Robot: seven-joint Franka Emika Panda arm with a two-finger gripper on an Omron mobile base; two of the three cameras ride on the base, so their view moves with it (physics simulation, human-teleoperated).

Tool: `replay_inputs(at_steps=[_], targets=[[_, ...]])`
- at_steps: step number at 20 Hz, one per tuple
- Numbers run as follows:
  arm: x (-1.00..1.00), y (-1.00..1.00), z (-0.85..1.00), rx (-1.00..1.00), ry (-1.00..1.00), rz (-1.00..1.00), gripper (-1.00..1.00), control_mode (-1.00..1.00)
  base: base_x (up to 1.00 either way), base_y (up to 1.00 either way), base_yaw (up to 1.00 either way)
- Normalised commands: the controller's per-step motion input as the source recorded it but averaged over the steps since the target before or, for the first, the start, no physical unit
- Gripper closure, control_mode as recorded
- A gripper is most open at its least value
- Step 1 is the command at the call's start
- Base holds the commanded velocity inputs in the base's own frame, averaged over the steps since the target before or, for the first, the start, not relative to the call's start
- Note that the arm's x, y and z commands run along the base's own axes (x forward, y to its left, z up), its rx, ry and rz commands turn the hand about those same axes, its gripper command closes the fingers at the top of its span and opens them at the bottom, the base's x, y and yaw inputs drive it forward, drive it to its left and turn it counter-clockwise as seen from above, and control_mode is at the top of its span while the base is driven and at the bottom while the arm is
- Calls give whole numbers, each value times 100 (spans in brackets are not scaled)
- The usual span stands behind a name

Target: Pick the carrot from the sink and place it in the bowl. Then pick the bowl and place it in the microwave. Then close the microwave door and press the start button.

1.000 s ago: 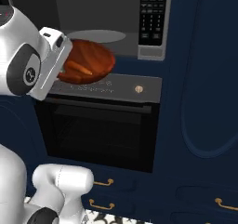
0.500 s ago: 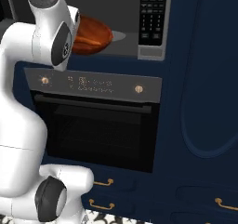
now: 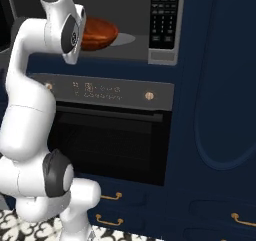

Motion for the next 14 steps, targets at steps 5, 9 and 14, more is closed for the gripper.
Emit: replay_inputs(at_steps=[5,9,14], targets=[[100,2,-12,-9,0,0,100,-100,0,0,0],[94,0,-13,-14,-4,0,100,-100,0,0,0],[69,0,0,-7,-3,0,-100,-100,0,0,0]])
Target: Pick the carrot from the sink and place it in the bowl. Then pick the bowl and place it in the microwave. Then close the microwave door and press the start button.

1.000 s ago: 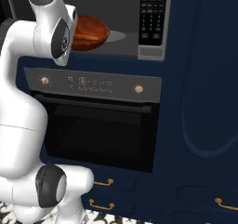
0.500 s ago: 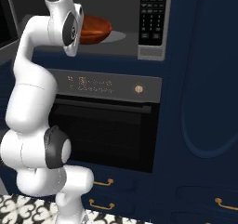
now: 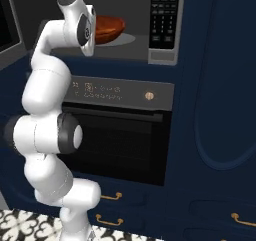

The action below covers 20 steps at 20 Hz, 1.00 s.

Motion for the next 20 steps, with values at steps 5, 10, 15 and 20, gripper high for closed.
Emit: replay_inputs(at_steps=[5,10,15,20], targets=[[-33,-3,0,0,-10,0,-100,-100,0,0,0],[-95,-3,-7,0,-30,0,-100,-100,0,0,0],[-100,0,-28,0,-23,1,-100,-100,0,0,0],[-100,19,-22,0,-10,0,-100,-100,0,0,0]])
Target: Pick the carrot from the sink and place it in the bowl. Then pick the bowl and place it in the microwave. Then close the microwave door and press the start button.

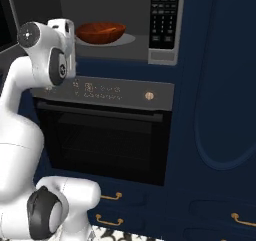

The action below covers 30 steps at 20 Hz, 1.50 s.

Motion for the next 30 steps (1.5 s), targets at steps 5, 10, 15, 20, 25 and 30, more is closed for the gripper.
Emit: replay_inputs(at_steps=[5,10,15,20,25,30], targets=[[-100,40,-48,0,0,0,-100,-100,0,0,0],[-100,20,-75,1,0,0,-100,-100,0,0,0],[-98,40,-98,0,0,1,-100,-100,0,0,0],[-100,61,-88,0,-8,1,-100,-100,0,0,0],[-100,36,-96,0,-9,1,-100,-100,0,0,0],[-52,43,-73,0,-19,1,-100,-100,0,0,0]])
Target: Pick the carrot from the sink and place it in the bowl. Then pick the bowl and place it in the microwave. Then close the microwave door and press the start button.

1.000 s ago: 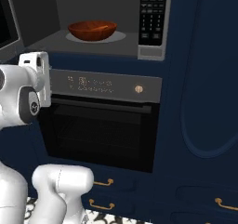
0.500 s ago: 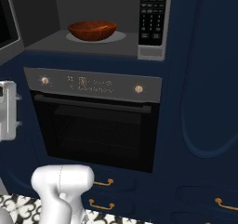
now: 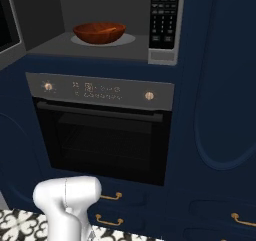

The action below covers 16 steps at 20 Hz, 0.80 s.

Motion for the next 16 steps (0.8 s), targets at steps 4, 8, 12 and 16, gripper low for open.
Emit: replay_inputs(at_steps=[4,8,12,16], targets=[[19,78,-56,-1,-14,0,-100,-100,0,0,0],[28,88,-51,-5,-12,0,-100,-100,0,0,0],[24,100,-1,-5,-14,-2,-100,-100,0,0,0],[33,100,25,-7,-15,-10,-100,-100,0,0,0]])
